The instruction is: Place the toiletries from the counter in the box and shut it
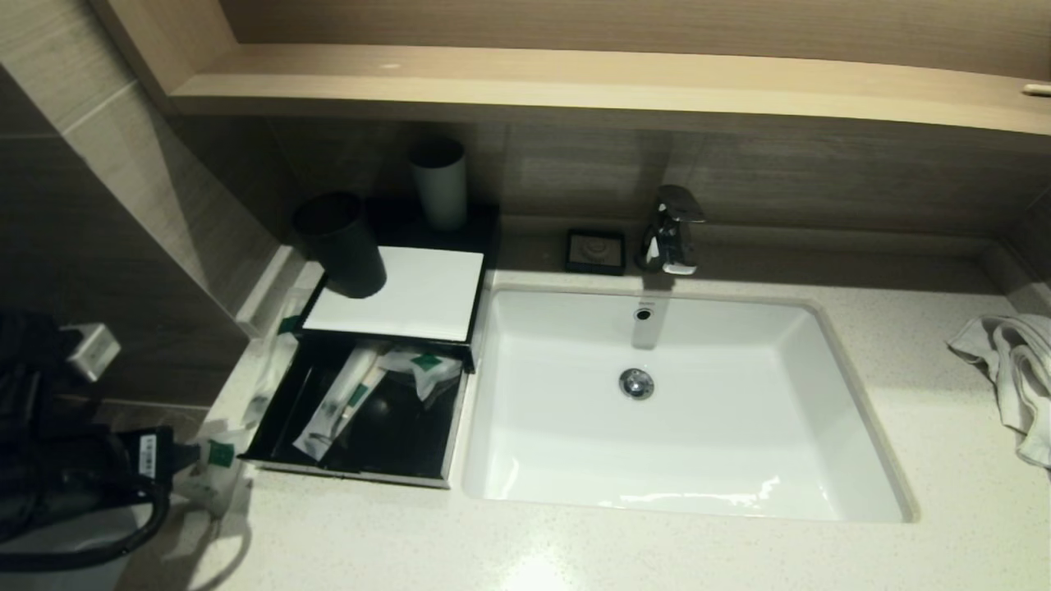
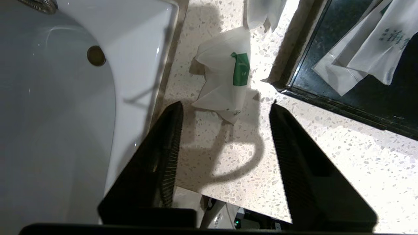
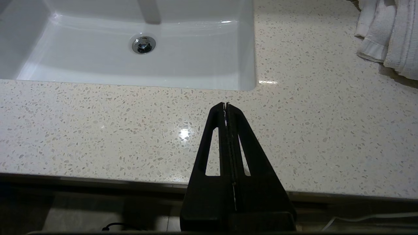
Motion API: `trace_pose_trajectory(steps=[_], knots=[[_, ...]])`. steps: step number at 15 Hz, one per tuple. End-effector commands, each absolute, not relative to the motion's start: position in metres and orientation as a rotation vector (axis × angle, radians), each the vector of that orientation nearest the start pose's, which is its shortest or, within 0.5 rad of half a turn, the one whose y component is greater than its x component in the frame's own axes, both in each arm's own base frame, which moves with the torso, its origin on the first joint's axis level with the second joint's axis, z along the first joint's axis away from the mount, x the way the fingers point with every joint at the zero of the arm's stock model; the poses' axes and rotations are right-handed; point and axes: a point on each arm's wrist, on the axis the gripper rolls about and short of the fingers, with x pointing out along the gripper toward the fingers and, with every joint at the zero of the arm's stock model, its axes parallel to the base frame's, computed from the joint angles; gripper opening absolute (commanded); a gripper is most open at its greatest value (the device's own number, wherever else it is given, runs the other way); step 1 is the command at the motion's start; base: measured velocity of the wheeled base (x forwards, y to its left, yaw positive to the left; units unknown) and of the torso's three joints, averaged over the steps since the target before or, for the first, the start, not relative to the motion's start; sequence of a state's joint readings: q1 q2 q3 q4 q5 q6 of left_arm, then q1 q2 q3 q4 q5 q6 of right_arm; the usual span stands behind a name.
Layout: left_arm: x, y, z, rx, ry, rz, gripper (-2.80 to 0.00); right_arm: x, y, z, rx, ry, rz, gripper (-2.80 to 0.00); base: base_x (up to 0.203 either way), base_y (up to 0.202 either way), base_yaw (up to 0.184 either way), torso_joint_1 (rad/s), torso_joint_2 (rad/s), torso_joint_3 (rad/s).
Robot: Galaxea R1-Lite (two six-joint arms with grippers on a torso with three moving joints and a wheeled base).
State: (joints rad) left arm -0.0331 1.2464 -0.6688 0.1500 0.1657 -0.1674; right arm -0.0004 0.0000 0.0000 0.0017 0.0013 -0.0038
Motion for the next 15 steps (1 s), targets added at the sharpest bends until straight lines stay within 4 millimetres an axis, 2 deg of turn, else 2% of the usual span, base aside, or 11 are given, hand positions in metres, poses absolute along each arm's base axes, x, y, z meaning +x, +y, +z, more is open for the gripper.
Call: trace_pose_trajectory(steps=[1, 4, 11, 15], knots=[[0.169, 0.003, 0.179, -0.094, 0.733, 0.218, 0.0, -0.023, 0.0, 0.075, -0.005, 0.002, 0.0, -2.8, 0.0, 0.0, 0.0, 0.0, 0.0, 0.0], [0.17, 0.009, 0.176, -0.106, 0.75, 0.25, 0.0, -0.023, 0.0, 0.075, -0.005, 0.002, 0.002, -2.8, 0.0, 0.0, 0.0, 0.0, 0.0, 0.0], [0.176, 0.009, 0.156, -0.124, 0.853, 0.205, 0.0, -0.023, 0.0, 0.075, -0.005, 0.002, 0.002, -2.8, 0.0, 0.0, 0.0, 0.0, 0.0, 0.0], [0.18, 0.009, 0.151, -0.122, 0.868, 0.207, 0.0, -0.023, 0.0, 0.075, -0.005, 0.002, 0.002, -2.8, 0.0, 0.0, 0.0, 0.0, 0.0, 0.0]])
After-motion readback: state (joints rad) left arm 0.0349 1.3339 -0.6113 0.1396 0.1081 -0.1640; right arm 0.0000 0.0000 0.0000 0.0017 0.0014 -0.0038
